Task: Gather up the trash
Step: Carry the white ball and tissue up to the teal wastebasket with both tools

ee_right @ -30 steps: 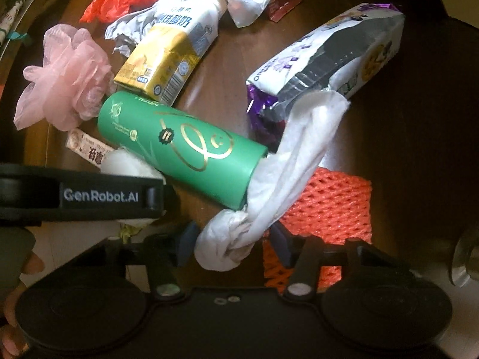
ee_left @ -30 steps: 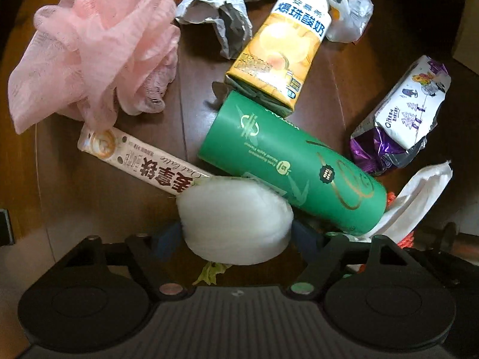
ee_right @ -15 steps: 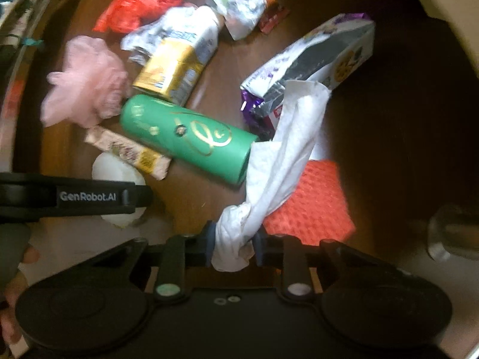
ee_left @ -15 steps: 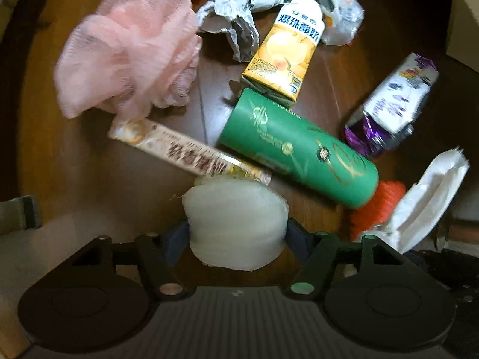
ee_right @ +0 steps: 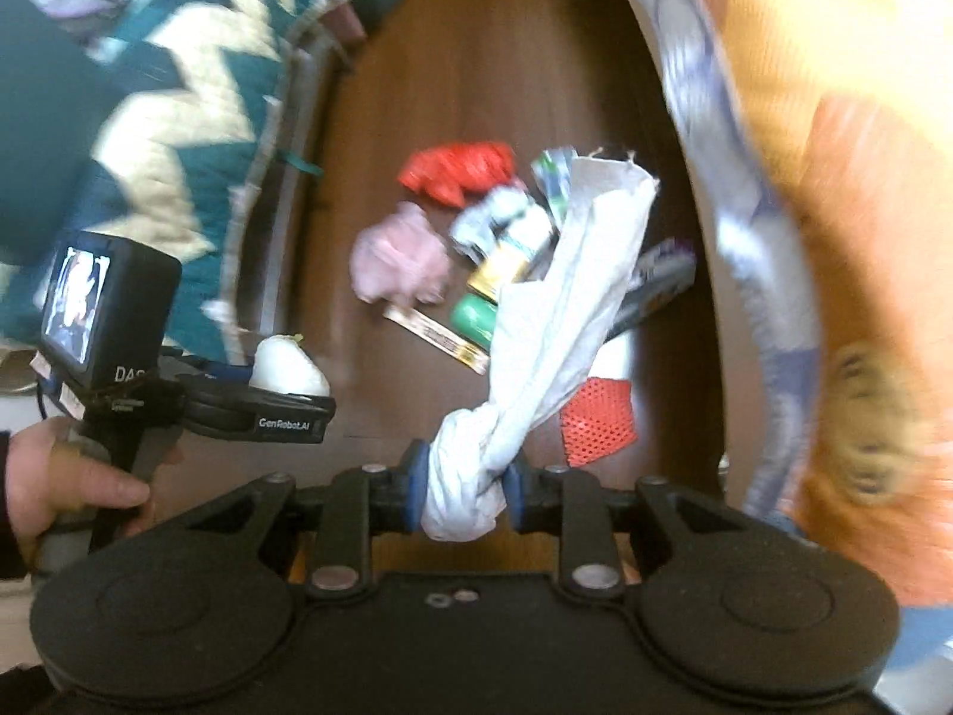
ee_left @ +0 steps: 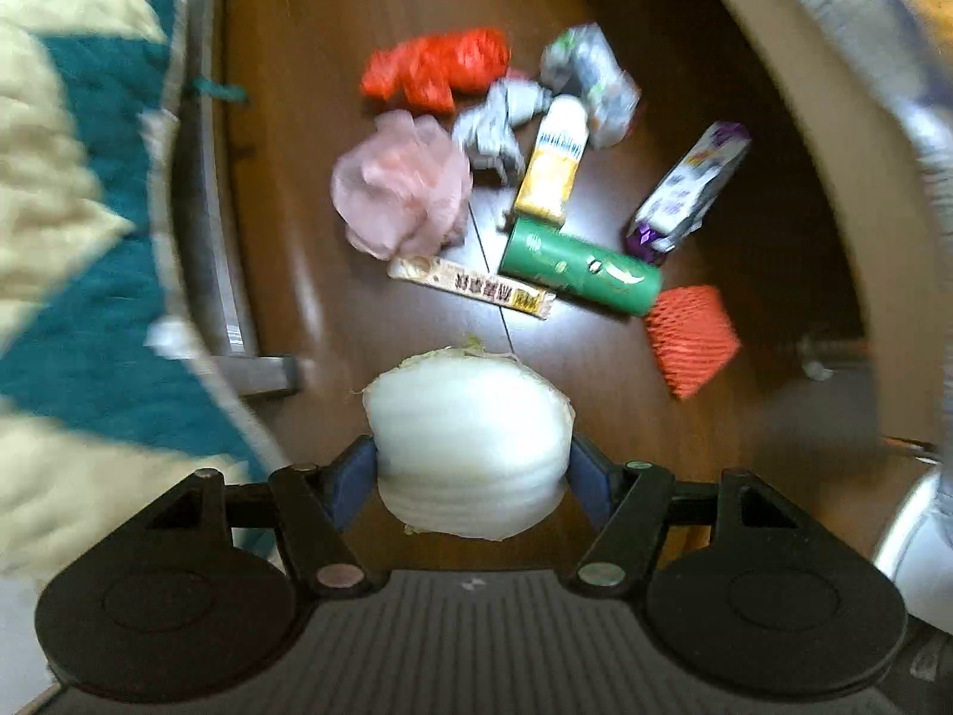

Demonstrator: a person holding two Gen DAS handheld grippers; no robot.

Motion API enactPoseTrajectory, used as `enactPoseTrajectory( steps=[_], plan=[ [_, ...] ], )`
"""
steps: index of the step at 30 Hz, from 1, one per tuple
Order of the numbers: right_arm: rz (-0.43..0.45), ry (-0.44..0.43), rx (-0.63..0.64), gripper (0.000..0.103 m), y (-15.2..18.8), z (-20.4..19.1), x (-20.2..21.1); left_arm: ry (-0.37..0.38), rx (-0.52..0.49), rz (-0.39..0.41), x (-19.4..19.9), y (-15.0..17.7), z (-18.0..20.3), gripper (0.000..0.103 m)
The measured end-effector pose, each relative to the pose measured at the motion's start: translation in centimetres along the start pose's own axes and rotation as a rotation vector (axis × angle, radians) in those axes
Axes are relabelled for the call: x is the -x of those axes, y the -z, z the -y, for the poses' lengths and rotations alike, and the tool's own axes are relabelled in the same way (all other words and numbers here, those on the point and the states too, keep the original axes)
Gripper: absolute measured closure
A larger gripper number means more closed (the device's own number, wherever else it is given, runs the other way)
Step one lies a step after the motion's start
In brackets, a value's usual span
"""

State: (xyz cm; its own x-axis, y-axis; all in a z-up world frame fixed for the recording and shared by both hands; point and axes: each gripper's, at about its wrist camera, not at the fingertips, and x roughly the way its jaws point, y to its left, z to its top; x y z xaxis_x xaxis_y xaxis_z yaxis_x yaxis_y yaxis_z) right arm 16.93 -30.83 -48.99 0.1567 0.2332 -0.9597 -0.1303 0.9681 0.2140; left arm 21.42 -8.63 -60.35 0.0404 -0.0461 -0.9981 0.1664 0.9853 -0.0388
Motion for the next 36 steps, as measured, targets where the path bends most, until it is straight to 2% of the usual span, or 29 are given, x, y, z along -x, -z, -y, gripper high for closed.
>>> enactPoseTrajectory(
  steps=[5, 9, 17, 26, 31, 36],
  plan=[
    [0.056, -0.020, 0.066, 0.079, -1.8, -4.0, 9.9, -0.008, -0.037, 0.107, 12.3, 0.5, -1.2, 0.035],
    [0.131, -0.043, 0.152, 0.079, -4.0, -8.0, 16.7, -0.019, -0.017, 0.217, 21.9, 0.4, -2.8, 0.035],
    [0.257, -0.092, 0.277, 0.079, -8.6, -15.3, 25.6, -0.021, 0.075, 0.381, 36.7, 0.8, -6.3, 0.035],
    [0.360, -0.133, 0.417, 0.079, -11.6, -22.4, 30.4, -0.038, 0.189, 0.507, 46.0, 2.2, -10.8, 0.034],
    [0.412, -0.159, 0.486, 0.079, -12.8, -26.1, 32.3, -0.069, 0.233, 0.570, 49.0, 2.6, -13.6, 0.034],
    [0.437, -0.184, 0.546, 0.079, -14.7, -30.5, 32.3, -0.097, 0.286, 0.631, 51.7, 3.0, -17.1, 0.034]
  ],
)
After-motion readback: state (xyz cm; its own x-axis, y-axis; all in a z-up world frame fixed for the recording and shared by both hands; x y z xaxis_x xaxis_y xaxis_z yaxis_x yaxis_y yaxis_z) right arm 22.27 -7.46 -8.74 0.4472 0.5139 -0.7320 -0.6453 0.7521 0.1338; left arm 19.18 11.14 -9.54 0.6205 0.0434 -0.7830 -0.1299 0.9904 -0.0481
